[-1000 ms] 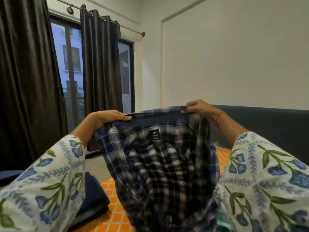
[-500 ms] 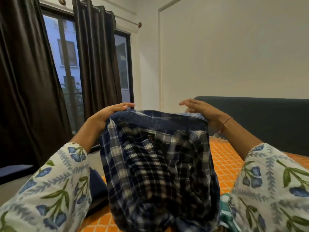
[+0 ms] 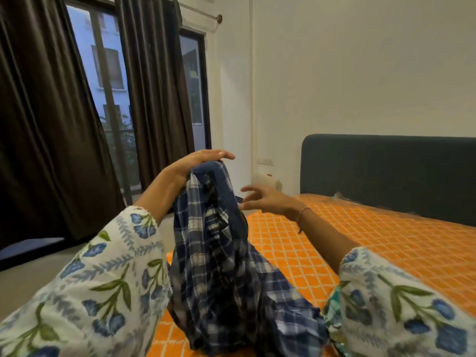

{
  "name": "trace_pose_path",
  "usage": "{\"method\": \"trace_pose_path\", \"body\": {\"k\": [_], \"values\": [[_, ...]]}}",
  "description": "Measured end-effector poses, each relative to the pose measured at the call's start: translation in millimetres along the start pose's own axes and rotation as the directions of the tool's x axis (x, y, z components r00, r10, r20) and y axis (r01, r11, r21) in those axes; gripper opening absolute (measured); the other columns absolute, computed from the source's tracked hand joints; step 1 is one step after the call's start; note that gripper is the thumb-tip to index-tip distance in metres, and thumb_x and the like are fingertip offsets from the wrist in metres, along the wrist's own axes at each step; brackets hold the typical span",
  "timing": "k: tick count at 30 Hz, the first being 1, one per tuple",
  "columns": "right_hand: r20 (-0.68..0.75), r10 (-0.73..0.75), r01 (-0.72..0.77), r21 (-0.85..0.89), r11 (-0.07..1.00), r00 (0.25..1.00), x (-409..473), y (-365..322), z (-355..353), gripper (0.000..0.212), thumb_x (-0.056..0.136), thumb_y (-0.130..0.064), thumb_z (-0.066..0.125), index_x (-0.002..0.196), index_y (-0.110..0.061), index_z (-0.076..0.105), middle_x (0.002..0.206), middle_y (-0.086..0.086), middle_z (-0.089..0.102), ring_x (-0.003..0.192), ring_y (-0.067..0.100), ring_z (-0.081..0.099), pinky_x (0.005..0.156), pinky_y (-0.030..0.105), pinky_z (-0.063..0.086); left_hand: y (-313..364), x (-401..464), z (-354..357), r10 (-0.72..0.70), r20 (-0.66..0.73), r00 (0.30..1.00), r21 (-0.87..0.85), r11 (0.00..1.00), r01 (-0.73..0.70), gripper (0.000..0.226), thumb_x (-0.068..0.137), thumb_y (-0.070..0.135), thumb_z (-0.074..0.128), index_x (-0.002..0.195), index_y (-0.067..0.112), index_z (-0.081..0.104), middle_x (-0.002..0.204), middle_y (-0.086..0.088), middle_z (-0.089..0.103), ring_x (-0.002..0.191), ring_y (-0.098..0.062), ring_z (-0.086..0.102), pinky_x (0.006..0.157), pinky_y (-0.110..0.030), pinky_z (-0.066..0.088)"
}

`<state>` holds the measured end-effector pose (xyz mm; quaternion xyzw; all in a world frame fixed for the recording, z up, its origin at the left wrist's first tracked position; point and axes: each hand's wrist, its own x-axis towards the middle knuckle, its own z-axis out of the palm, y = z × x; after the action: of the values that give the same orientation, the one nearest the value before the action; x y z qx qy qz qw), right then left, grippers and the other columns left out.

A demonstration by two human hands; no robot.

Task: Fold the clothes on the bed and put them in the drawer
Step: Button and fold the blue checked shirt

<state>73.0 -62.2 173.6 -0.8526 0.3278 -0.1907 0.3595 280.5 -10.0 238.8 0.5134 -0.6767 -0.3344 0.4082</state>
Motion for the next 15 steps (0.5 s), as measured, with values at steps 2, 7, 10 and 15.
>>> {"method": "trace_pose_path", "body": {"k": [2,7,10,15], "values": [[0.052,0.041,-0.043,0.042,0.998,0.998,5.2,9.3,20.8,0.050,0.092,-0.017,0.061,0.138,-0.008,0.045,0.130,0.007,0.053,0.112,0.017,0.050,0.079,0.019,0.049,-6.6,-1.2,-3.0,-0.004,-0.028,1.000,-0.073,0.997,0.002,0.019,0.091,0.036,0.055,0.088,0.026,0.071,0.074,0.012,0.069,0.076,-0.009,0.058,0.084,-0.034,0.043],[-0.050,0.013,-0.004,0.182,0.983,0.999,10.2,41.1,41.0,0.026,0.093,-0.004,0.054,0.115,0.008,0.060,0.106,0.017,0.063,0.090,0.014,0.054,0.068,0.014,0.043,-17.4,-13.3,-14.3,-0.063,-0.030,0.998,-0.268,0.962,0.052,0.027,0.070,0.045,0.069,0.080,0.021,0.075,0.084,-0.003,0.065,0.077,-0.015,0.064,0.063,-0.027,0.054],[-0.196,0.010,0.049,0.294,0.954,0.981,10.7,45.7,43.1,0.012,0.094,-0.003,0.051,0.093,-0.006,0.063,0.084,0.007,0.062,0.078,0.014,0.055,0.061,0.014,0.043,-22.0,-17.0,-21.6,-0.067,-0.074,0.995,-0.367,0.930,0.035,0.024,0.077,0.037,0.059,0.074,0.020,0.075,0.076,-0.004,0.067,0.068,-0.014,0.065,0.061,-0.026,0.055],[-0.330,0.005,0.159,0.467,0.870,0.944,7.4,48.8,36.2,0.019,0.094,-0.001,0.050,0.086,-0.018,0.056,0.077,0.004,0.054,0.074,0.013,0.049,0.065,0.021,0.041,-38.4,-18.8,-31.6,-0.033,-0.155,0.987,-0.422,0.906,-0.035,0.043,0.093,0.014,0.045,0.066,0.022,0.077,0.063,-0.001,0.068,0.056,-0.010,0.066,0.055,-0.021,0.055]]}}
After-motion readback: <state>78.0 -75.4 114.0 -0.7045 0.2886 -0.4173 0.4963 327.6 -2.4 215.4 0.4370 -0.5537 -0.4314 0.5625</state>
